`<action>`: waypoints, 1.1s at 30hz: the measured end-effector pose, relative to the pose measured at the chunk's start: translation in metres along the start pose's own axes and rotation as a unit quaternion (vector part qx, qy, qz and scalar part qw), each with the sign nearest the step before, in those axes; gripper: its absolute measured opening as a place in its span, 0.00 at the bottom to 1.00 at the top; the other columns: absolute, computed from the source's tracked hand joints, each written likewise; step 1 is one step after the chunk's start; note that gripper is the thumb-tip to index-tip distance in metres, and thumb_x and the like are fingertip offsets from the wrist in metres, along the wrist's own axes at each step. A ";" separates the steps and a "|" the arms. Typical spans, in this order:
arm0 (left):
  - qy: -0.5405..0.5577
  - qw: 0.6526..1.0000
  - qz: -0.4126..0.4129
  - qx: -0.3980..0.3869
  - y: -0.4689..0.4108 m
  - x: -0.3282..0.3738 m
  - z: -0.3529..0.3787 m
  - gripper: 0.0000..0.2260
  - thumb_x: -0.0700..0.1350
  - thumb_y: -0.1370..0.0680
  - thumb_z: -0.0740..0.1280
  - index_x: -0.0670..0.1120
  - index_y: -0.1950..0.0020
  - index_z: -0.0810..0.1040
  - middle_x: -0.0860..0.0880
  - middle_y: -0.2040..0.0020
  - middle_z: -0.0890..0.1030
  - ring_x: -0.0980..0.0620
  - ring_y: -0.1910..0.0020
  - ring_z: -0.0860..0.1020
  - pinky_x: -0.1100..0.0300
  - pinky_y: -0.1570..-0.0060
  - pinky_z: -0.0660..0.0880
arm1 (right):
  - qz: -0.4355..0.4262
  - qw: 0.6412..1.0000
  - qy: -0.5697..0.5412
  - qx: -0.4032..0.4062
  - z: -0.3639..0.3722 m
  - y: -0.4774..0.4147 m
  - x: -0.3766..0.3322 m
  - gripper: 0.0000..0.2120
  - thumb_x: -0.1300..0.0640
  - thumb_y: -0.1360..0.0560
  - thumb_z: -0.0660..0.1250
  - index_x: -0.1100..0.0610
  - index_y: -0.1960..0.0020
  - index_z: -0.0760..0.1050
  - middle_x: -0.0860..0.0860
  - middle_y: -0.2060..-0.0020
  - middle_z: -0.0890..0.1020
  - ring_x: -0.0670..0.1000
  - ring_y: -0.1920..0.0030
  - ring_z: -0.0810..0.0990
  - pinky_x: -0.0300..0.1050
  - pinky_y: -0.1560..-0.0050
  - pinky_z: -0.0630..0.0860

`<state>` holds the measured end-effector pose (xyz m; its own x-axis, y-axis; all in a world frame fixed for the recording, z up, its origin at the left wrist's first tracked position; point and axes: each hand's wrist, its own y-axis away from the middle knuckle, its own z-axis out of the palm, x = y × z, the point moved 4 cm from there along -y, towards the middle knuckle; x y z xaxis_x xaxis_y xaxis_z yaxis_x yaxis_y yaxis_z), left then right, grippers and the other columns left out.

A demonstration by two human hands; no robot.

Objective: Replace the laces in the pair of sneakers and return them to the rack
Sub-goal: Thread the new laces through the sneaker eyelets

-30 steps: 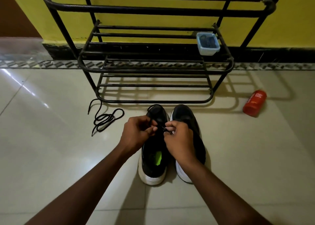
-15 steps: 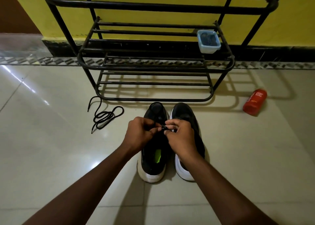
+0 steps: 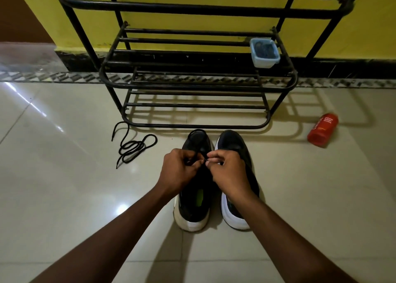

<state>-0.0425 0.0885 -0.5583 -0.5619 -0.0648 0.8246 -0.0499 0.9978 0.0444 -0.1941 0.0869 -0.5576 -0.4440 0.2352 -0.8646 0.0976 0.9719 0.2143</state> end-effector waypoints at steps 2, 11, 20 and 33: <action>0.011 1.000 -0.004 0.008 0.001 0.000 0.000 0.02 0.43 0.25 0.75 0.50 0.55 0.87 0.56 0.62 0.85 0.66 0.61 0.82 0.74 0.63 0.75 | -0.020 1.000 0.017 0.016 -0.002 -0.004 -0.003 0.09 0.61 0.24 0.68 0.52 0.49 0.85 0.49 0.61 0.86 0.48 0.63 0.82 0.48 0.52 0.83; 0.069 0.996 -0.052 0.025 0.005 -0.007 0.000 0.12 0.40 0.27 0.78 0.48 0.47 0.82 0.55 0.58 0.85 0.62 0.59 0.83 0.68 0.56 0.80 | -0.114 0.977 0.177 -0.039 -0.013 -0.023 -0.029 0.09 0.64 0.30 0.71 0.51 0.59 0.86 0.47 0.64 0.86 0.44 0.60 0.83 0.33 0.54 0.77; 0.037 0.993 -0.079 0.073 0.015 -0.019 -0.003 0.15 0.45 0.25 0.75 0.49 0.39 0.81 0.54 0.49 0.84 0.63 0.58 0.81 0.73 0.62 0.76 | 0.109 0.912 -0.381 -0.108 -0.026 -0.017 -0.036 0.11 0.71 0.31 0.55 0.65 0.65 0.75 0.59 0.72 0.77 0.56 0.68 0.78 0.44 0.66 0.74; 0.026 0.991 -0.114 0.065 0.011 -0.022 0.001 0.17 0.43 0.23 0.73 0.44 0.34 0.79 0.51 0.51 0.81 0.64 0.61 0.77 0.77 0.67 0.72 | -0.251 0.942 0.218 -0.049 -0.052 -0.032 -0.072 0.09 0.60 0.25 0.72 0.60 0.63 0.79 0.51 0.55 0.78 0.49 0.52 0.77 0.41 0.53 0.73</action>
<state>-0.0315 0.1009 -0.5766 -0.4804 -0.2831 0.8301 -0.2788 0.9467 0.1615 -0.2120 0.0383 -0.4785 -0.7378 -0.3012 -0.6041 -0.2948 0.9488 -0.1130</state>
